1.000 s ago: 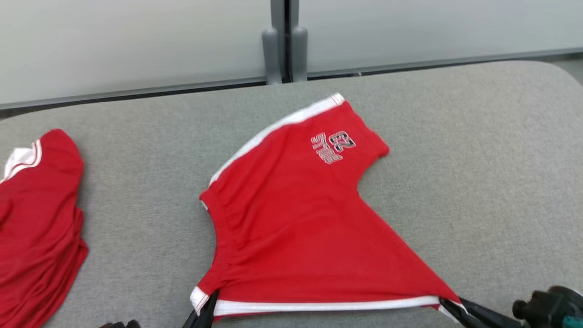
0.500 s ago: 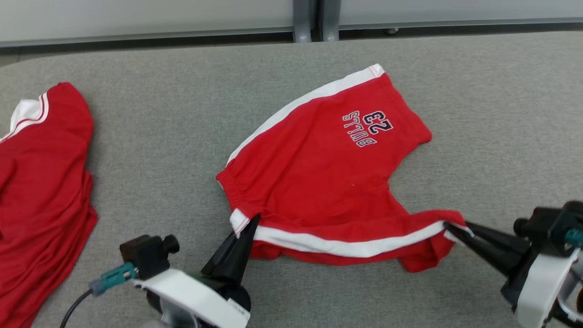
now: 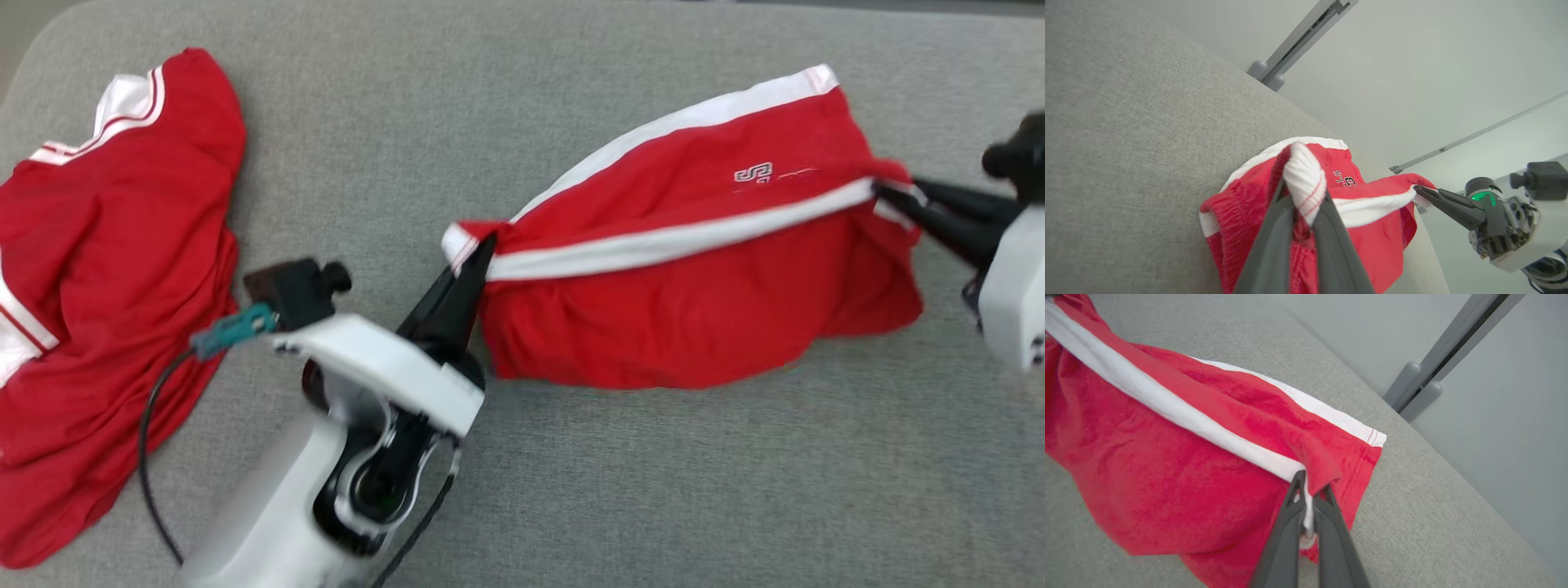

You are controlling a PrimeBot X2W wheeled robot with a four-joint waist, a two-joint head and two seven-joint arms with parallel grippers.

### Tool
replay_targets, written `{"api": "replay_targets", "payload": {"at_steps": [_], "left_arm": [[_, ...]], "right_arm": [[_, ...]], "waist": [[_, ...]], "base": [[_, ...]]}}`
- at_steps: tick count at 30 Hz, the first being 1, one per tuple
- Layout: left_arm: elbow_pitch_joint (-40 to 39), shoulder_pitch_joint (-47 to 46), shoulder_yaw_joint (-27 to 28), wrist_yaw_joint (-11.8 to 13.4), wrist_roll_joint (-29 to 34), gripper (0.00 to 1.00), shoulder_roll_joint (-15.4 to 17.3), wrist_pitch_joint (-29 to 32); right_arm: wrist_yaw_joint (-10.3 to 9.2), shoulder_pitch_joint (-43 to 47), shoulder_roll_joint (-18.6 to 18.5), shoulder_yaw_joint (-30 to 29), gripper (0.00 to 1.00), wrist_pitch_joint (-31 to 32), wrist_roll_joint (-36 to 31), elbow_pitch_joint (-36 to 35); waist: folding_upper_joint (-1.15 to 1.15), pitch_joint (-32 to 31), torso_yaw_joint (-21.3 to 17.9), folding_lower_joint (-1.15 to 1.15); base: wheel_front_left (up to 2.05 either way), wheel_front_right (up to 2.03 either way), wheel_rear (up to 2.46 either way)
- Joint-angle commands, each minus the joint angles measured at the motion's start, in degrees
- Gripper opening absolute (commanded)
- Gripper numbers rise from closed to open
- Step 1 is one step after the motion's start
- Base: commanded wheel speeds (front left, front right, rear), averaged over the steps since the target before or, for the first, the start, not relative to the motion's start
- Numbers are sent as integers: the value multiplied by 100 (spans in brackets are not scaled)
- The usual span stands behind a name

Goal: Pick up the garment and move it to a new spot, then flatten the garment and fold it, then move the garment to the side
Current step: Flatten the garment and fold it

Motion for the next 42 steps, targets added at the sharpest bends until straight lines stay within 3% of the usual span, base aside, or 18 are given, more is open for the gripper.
{"api": "replay_targets", "payload": {"at_steps": [1, 9, 20, 21, 22, 23, 24, 25, 36, 42], "left_arm": [[143, -229, 28, -46, -6, 0, -51, 0], [1289, -1066, -50, -199, -7, 0, -518, -66], [1597, -1194, -155, -294, -33, 0, -640, -222], [1600, -1182, -161, -283, -43, 0, -646, -231], [1610, -1167, -164, -258, -55, 8, -652, -239], [1621, -1155, -171, -239, -46, 24, -654, -254], [1621, -1148, -158, -215, -7, 49, -654, -307], [1625, -1130, -147, -177, 17, 100, -652, -335], [1406, -534, -176, -74, 166, 100, -329, -541], [1005, 97, -260, -33, 559, 100, 109, -987]], "right_arm": [[-3, -179, 50, 74, 0, 23, 11, 136], [-3, -1316, 650, 882, 0, -290, 12, 1202], [-3, -2016, 941, 1821, 0, -1218, 34, 2277], [-3, -2047, 967, 1850, 21, -1318, 28, 2361], [-3, -2069, 998, 1872, 46, -1441, 27, 2451], [-3, -2093, 1028, 1870, 100, -1567, -6, 2577], [-3, -2092, 1068, 1876, 100, -1640, -6, 2717], [-2, -2088, 1123, 1890, 100, -1730, 4, 2814], [-2, -1661, 1308, 2019, 100, -2246, 243, 3161], [-2, -897, 1387, 1921, 100, -2642, 417, 3290]], "waist": [[0, 133, 124, 0], [0, 343, 164, 0], [0, 354, 291, 0], [0, 346, 294, 0], [0, 339, 296, 0], [0, 331, 293, 0], [0, 319, 287, 0], [0, 307, 276, 0], [0, 21, -40, 0], [0, -449, -251, 0]], "base": [[0, 0, 0], [0, 0, 0], [0, 0, 0], [0, 0, 0], [0, 0, 0], [0, 0, 0], [0, 0, 0], [0, 0, 0], [0, 0, 0], [0, 0, 0]]}}
